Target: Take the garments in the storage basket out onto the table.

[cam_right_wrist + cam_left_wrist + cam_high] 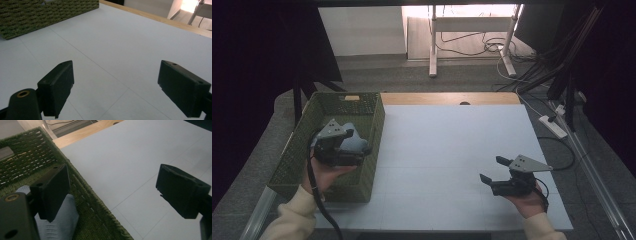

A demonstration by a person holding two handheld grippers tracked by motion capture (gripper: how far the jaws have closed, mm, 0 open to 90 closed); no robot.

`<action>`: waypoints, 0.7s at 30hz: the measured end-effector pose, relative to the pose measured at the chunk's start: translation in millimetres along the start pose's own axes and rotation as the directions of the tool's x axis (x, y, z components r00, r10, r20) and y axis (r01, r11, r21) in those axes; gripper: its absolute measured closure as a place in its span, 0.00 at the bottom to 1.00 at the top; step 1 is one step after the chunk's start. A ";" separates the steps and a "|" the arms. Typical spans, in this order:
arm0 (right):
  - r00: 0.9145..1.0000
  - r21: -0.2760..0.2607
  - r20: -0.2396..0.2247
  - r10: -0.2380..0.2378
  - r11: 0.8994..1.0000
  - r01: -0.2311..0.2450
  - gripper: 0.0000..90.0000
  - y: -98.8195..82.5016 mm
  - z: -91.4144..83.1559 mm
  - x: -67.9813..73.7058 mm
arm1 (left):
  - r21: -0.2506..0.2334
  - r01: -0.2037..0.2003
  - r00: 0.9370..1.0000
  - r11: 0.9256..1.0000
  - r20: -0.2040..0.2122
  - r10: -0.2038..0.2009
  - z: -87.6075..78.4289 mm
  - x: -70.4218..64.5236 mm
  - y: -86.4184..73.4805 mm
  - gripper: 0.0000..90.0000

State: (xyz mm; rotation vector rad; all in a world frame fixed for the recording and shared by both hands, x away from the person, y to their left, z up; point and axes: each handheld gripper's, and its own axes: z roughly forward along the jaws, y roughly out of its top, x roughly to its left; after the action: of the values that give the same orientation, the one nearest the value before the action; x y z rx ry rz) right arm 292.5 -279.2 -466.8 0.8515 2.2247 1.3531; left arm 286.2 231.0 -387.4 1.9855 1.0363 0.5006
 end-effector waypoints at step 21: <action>1.000 0.005 -0.001 -0.005 1.000 0.005 0.15 -0.7 1.7 1.3 | 0.012 0.012 1.000 1.000 -0.015 -0.012 4.3 16.3 6.2 0.15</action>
State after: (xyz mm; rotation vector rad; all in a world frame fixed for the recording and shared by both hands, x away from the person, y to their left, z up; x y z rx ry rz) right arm 292.4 -277.5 -468.3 0.8467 2.2303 1.3475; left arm 301.5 240.1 -385.3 1.9881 1.0623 0.5047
